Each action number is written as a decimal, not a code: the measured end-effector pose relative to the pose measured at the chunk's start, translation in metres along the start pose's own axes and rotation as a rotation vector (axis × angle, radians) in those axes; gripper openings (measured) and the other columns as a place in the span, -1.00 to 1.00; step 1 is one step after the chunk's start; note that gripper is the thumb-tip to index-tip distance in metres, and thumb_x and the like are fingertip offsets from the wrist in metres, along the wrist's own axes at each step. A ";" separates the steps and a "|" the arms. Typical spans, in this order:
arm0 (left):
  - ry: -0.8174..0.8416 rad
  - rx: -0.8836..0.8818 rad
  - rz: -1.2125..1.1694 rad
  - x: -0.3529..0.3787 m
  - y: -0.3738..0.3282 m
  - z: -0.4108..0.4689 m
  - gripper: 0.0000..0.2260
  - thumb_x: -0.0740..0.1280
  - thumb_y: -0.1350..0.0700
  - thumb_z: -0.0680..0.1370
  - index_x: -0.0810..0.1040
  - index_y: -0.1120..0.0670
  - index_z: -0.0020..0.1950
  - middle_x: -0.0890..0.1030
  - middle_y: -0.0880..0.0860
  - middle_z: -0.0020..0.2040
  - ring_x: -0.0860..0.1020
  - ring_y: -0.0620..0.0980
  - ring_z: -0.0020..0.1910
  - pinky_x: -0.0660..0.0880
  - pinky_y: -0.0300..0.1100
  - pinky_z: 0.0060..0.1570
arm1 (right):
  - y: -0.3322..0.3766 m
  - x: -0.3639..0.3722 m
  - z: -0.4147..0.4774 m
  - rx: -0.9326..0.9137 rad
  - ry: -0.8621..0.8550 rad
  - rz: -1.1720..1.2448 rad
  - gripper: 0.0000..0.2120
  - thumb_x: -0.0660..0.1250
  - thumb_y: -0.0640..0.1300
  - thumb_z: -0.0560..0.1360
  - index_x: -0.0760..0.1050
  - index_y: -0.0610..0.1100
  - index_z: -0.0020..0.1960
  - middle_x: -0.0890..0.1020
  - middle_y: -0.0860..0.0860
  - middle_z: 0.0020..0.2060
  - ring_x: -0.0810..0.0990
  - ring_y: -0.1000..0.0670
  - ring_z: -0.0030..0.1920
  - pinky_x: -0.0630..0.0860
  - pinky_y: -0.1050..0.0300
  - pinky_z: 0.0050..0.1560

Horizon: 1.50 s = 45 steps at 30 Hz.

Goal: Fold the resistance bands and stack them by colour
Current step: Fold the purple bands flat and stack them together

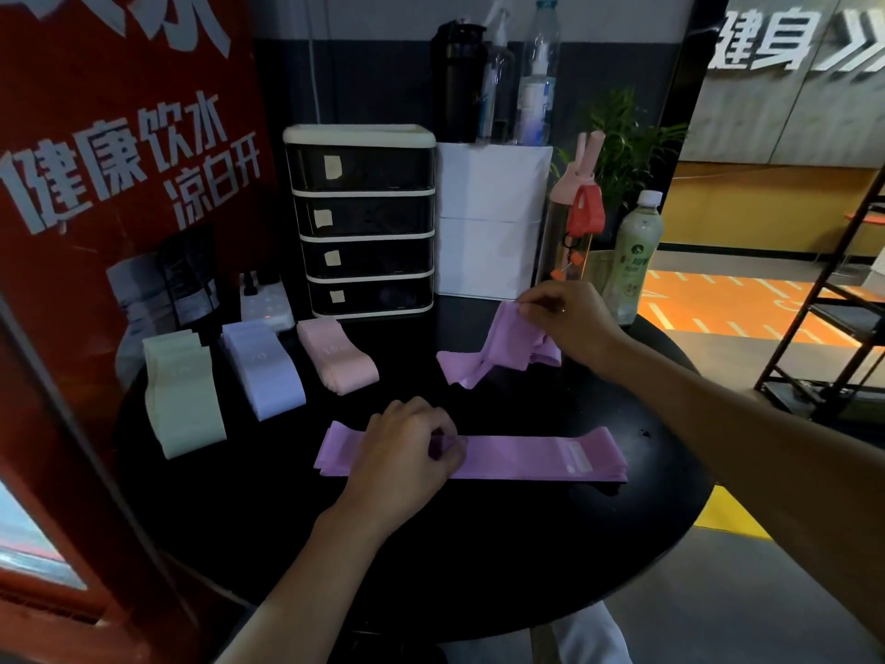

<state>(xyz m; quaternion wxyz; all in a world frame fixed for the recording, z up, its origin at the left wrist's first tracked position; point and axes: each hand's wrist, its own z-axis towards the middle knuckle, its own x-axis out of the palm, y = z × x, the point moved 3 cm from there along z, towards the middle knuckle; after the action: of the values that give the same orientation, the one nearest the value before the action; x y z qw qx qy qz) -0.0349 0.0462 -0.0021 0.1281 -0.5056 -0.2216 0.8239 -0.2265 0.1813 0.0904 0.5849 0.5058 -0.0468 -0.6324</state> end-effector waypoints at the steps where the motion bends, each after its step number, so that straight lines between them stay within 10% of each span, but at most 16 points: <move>1: 0.000 0.000 -0.001 0.000 0.000 0.000 -0.91 0.37 -0.09 0.53 0.58 -0.11 -0.12 0.50 -0.17 -0.11 0.45 -0.14 -0.06 0.48 -0.03 0.04 | 0.001 -0.001 0.000 -0.010 -0.005 -0.016 -0.88 0.36 -0.31 0.52 0.66 -0.23 0.00 0.61 0.12 -0.22 0.55 0.20 -0.20 0.45 0.49 -0.15; 6: 0.004 -0.004 -0.004 0.001 0.002 0.001 -0.90 0.38 -0.09 0.53 0.56 -0.12 -0.15 0.50 -0.17 -0.12 0.45 -0.14 -0.06 0.48 -0.02 0.04 | 0.002 -0.001 -0.002 0.007 0.017 -0.057 -0.86 0.36 -0.29 0.53 0.67 -0.24 0.03 0.55 0.23 -0.24 0.52 0.25 -0.22 0.41 0.54 -0.20; 15: -0.012 0.002 -0.001 0.001 0.003 0.000 -0.92 0.36 -0.07 0.53 0.57 -0.11 -0.12 0.49 -0.17 -0.12 0.45 -0.13 -0.06 0.47 -0.03 0.04 | -0.001 0.007 -0.004 0.077 0.057 0.010 -0.81 0.26 -0.28 0.58 0.62 -0.26 -0.12 0.65 -0.20 -0.18 0.58 -0.17 -0.26 0.53 0.25 -0.33; 20: -0.010 -0.010 0.019 0.002 0.003 0.000 -0.92 0.35 -0.06 0.54 0.59 -0.10 -0.09 0.49 -0.19 -0.09 0.43 -0.14 -0.03 0.44 -0.05 0.08 | -0.017 0.015 -0.009 0.236 0.123 -0.384 -0.78 0.29 -0.08 0.55 0.55 -0.02 0.18 0.58 0.00 0.06 0.52 -0.09 0.13 0.36 -0.07 0.20; 23: -0.031 -0.005 0.014 0.002 0.003 0.000 -0.93 0.37 -0.05 0.53 0.58 -0.09 -0.12 0.50 -0.18 -0.11 0.44 -0.13 -0.06 0.44 -0.04 0.06 | -0.022 0.024 -0.022 0.181 0.210 -0.287 -0.96 0.37 -0.07 0.51 0.60 0.00 -0.07 0.62 0.06 -0.12 0.57 -0.05 -0.02 0.45 -0.16 0.20; 31: -0.028 -0.008 0.003 0.001 0.003 0.000 -0.95 0.38 -0.02 0.51 0.58 -0.09 -0.14 0.50 -0.17 -0.13 0.44 -0.13 -0.07 0.45 -0.03 0.05 | -0.031 0.041 -0.037 0.053 0.433 -0.430 -0.95 0.41 0.02 0.48 0.54 0.12 -0.09 0.55 0.19 -0.09 0.43 0.01 0.04 0.27 0.01 0.09; 42: -0.031 0.019 0.009 0.000 0.001 0.001 -0.95 0.37 0.00 0.52 0.57 -0.08 -0.14 0.50 -0.15 -0.12 0.46 -0.10 -0.07 0.47 -0.03 0.01 | 0.004 0.013 -0.014 -0.124 0.115 -0.253 -0.83 0.25 -0.23 0.58 0.63 -0.17 -0.01 0.57 0.07 -0.15 0.57 -0.04 -0.12 0.54 -0.13 0.02; 45: -0.088 0.038 -0.050 -0.004 -0.001 -0.001 -0.94 0.41 0.12 0.50 0.59 -0.04 -0.11 0.52 -0.14 -0.11 0.49 -0.09 -0.08 0.50 -0.02 -0.03 | 0.022 0.001 -0.006 -0.150 0.087 -0.229 -0.82 0.24 -0.25 0.59 0.62 -0.18 0.00 0.57 0.06 -0.17 0.57 -0.02 -0.14 0.51 0.09 -0.07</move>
<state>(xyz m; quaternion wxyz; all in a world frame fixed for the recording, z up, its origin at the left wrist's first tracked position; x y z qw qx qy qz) -0.0325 0.0456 0.0013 0.1483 -0.4609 -0.2236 0.8459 -0.2073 0.1772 0.1012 0.5465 0.4897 0.0841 -0.6741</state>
